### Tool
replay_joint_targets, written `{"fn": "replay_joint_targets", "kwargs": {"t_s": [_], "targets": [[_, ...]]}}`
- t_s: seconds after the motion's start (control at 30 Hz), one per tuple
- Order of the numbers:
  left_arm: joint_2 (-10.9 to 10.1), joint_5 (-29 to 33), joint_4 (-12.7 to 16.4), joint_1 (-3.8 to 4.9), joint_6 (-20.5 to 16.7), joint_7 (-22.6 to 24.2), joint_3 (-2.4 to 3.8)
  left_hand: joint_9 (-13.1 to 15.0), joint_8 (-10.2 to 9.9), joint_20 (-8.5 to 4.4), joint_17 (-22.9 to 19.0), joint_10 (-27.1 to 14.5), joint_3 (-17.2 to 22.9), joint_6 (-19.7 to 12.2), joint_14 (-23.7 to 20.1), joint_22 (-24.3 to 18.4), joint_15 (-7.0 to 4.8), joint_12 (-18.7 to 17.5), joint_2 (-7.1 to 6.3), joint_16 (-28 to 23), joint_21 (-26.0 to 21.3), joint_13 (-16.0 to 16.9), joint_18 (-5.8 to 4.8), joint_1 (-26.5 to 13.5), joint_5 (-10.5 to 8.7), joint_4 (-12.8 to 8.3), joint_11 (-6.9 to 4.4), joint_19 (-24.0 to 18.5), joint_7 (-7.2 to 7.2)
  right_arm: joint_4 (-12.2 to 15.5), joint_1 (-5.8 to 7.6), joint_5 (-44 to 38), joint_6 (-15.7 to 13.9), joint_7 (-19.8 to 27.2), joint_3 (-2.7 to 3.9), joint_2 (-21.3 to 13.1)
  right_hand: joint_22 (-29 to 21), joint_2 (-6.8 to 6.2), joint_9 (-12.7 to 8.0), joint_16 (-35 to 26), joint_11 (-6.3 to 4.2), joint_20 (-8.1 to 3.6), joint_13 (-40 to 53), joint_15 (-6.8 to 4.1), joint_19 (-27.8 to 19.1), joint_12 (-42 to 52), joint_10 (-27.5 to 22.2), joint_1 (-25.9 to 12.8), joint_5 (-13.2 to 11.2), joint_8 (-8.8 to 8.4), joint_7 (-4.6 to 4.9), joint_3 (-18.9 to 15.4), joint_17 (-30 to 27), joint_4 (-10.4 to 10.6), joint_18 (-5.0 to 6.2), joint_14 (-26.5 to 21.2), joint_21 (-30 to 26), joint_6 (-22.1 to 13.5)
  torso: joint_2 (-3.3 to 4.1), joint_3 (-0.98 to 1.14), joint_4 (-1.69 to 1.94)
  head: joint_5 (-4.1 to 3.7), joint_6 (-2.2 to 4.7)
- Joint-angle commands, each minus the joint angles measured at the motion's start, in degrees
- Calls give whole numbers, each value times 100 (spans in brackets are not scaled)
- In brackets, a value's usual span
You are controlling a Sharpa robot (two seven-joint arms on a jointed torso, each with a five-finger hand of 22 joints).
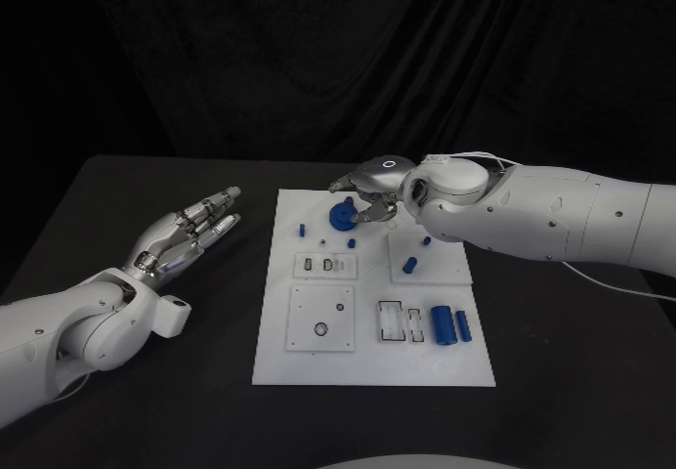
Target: Assemble the parts on the task board
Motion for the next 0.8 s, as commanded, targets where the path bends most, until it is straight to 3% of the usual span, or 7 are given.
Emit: {"fn": "replay_joint_targets", "kwargs": {"t_s": [0.03,0.07,0.13,0.4,0.6,0.8], "targets": [[5,-11,3,4,66,947,4,-4,4,38,-5,-16,-28,-29,-4,-1,14,11,5,9,-21,-6,110,-20,-19,1,21,-8,-4,34,-14,-29,-133,-37,3,-45,972,10,113,17,-62,-20,1508,-47,-11,15,595,-72,6,91,-2,1,1509,33,28,594,-10,378,-1,2,-2,-13,13],[4,-11,1,4,65,947,4,-4,4,38,-5,-16,-28,-29,-4,-1,14,11,5,9,-21,-6,110,-20,-19,1,21,-8,-4,40,-14,-29,-125,-26,3,-60,980,16,219,17,-71,-26,1508,-57,6,15,595,-72,7,168,-12,3,1509,44,23,594,0,763,-1,2,-3,-19,21],[5,-11,-3,4,65,948,4,-3,4,39,-4,-17,-29,-28,-3,-1,15,11,5,9,-21,-6,110,-21,-24,1,23,-8,-4,44,-17,-29,-76,-15,2,-84,984,17,261,17,-77,-32,1508,-63,12,15,595,-80,6,206,-27,0,1509,57,21,594,0,962,-1,1,-5,-26,26],[21,-11,-15,3,89,959,4,-1,7,45,-3,-21,-45,-25,0,-1,22,11,13,10,-20,-5,111,-60,-107,7,33,-8,-3,48,-50,-29,123,-29,2,-142,988,28,249,17,-79,-37,1508,-67,18,15,595,-102,6,225,-21,-3,1509,85,20,594,-2,1049,-1,3,-13,-25,2],[23,-11,-17,2,111,974,4,2,13,48,-3,-24,-134,-9,0,-1,20,14,48,10,-16,-5,112,-276,-482,8,28,-10,15,20,-78,-29,277,-54,2,-161,1004,40,218,17,-61,-39,1508,-63,42,15,595,-129,8,288,7,1,1509,133,13,594,8,1339,-6,6,-31,-9,-11],[22,-11,-14,1,120,977,4,4,15,48,-4,-25,-151,7,-1,-1,19,14,54,9,-15,-5,112,-320,-550,6,23,-10,19,-4,-113,-29,339,-52,1,-177,1029,47,188,17,-49,-37,1508,-60,89,15,595,-151,11,356,19,25,1509,184,0,594,57,1697,-1,5,-4,-16,-13]]}}
